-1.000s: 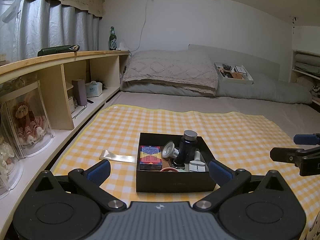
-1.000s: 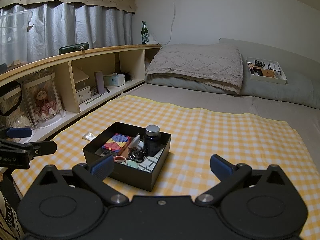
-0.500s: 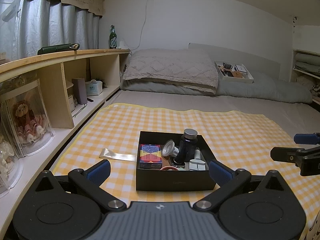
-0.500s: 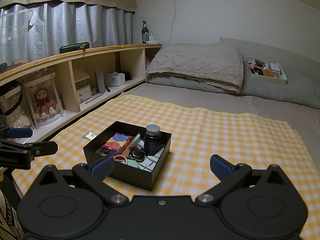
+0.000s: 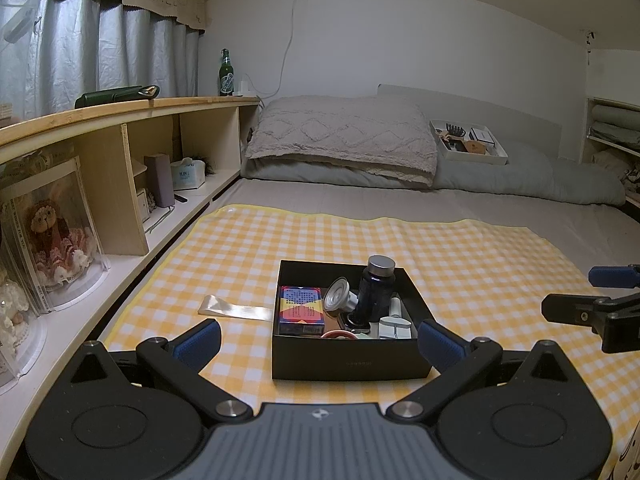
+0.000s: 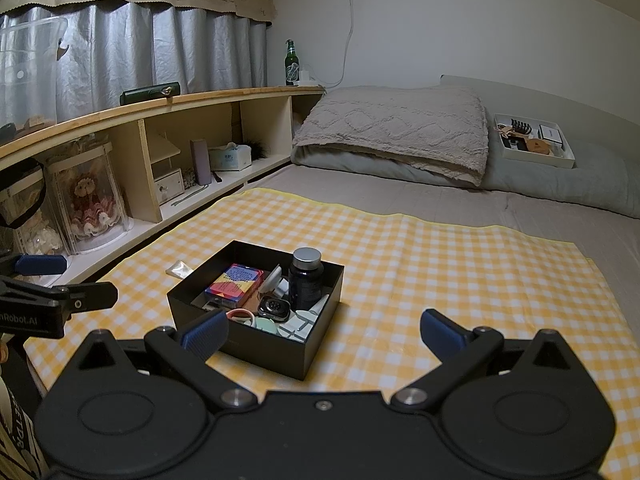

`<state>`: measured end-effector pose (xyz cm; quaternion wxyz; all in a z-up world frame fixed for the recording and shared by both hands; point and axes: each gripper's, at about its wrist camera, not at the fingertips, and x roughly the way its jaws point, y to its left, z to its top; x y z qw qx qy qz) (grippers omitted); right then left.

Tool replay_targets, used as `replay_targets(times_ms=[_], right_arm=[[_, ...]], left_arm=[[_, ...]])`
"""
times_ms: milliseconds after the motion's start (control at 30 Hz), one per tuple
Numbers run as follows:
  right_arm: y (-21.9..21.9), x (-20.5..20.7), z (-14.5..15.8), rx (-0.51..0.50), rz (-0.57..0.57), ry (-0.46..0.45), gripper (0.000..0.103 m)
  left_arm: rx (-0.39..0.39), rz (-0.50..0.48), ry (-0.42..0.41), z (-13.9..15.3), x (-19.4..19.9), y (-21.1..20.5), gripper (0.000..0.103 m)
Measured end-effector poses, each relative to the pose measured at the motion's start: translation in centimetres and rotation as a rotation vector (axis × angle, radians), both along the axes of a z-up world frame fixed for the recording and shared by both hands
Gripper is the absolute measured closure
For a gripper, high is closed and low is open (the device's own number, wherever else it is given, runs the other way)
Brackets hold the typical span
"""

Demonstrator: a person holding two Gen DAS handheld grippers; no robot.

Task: Organize rigid objects

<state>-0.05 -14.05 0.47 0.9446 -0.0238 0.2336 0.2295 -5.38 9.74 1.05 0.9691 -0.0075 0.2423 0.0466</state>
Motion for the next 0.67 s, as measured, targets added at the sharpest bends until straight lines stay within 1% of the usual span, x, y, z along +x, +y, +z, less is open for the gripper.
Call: replay_targets(times_ms=[500, 667], right_arm=[[0.09, -0.11, 0.00, -0.002, 0.001, 0.001, 0.000], [0.07, -0.10, 0.01, -0.002, 0.001, 0.001, 0.000]], left_arm=[[-0.007, -0.006, -0.003, -0.27, -0.23, -0.26, 0.000], [-0.002, 0.007, 0.000, -0.06, -0.08, -0.21, 0.000]])
